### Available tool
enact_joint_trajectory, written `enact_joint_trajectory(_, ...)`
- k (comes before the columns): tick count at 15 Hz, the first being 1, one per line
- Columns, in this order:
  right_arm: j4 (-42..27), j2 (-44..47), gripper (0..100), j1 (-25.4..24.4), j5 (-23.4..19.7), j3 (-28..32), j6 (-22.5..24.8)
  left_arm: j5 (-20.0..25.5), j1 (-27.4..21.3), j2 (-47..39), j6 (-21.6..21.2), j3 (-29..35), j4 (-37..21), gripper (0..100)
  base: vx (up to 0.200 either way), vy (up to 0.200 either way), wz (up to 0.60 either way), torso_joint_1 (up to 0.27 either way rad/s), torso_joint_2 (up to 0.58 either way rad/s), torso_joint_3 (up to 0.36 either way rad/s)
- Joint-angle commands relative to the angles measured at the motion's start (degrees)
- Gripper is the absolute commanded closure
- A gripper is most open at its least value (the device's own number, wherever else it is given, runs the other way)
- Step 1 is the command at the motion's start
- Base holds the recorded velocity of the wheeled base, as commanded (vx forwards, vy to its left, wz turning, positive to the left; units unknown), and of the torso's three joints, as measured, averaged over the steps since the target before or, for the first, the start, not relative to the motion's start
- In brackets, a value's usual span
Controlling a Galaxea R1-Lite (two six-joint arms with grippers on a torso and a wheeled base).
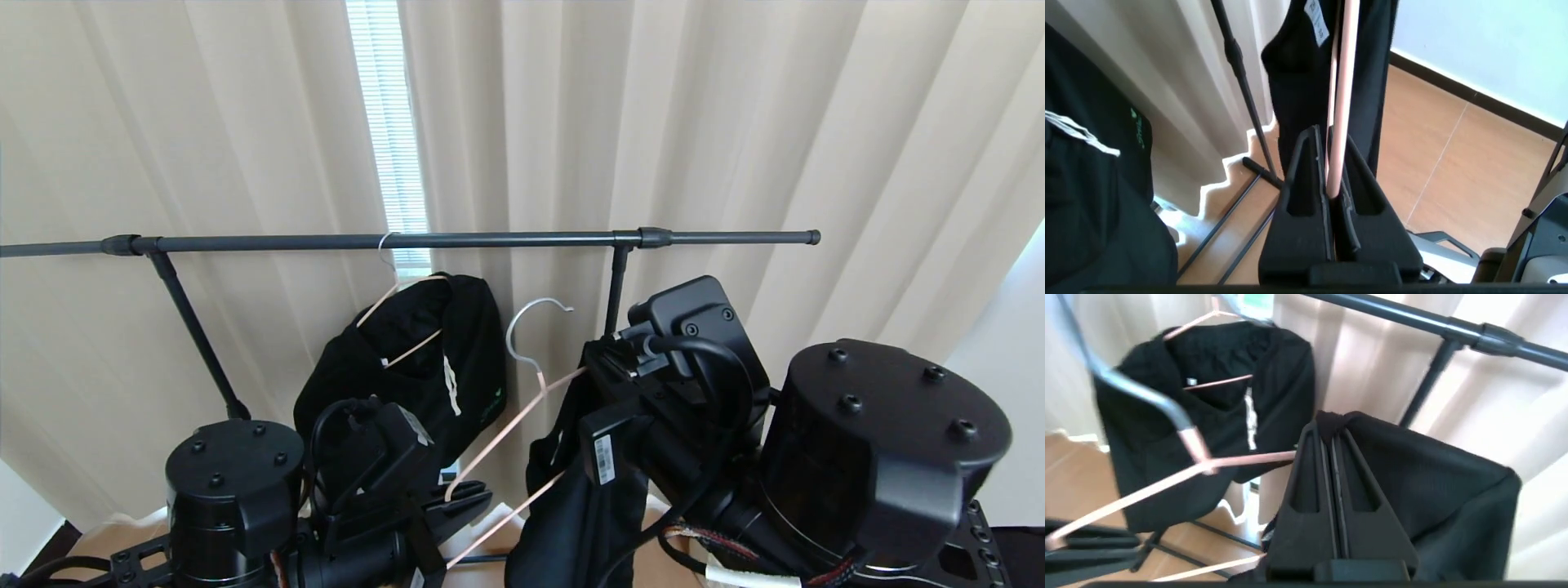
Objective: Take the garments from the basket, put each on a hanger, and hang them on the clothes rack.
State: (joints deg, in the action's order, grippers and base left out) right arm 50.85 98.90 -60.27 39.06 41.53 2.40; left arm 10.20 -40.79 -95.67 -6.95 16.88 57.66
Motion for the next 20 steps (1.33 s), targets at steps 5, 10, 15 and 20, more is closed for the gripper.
enact_joint_trajectory(5,2.1,-0.6,100,-4.0,-3.1,-1.3,-1.9,0.1,0.0,-0.4,0.1,-0.1,0.0,100,0.000,0.000,0.00,0.000,0.00,0.000)
enact_joint_trajectory(10,4.3,-0.6,100,-4.0,-5.2,-2.5,-1.7,0.1,0.0,-0.2,0.0,-0.2,0.5,100,0.000,0.000,0.00,0.000,0.00,0.000)
enact_joint_trajectory(15,4.2,-2.0,100,-1.4,-5.1,-2.6,-0.1,0.0,0.1,0.0,0.0,-0.8,2.3,100,0.000,0.000,0.00,0.000,0.00,0.000)
enact_joint_trajectory(20,4.0,-2.9,0,-1.1,-5.2,-3.2,0.3,0.0,0.4,0.0,0.0,-0.6,2.5,100,0.000,0.000,0.00,0.000,0.00,0.000)
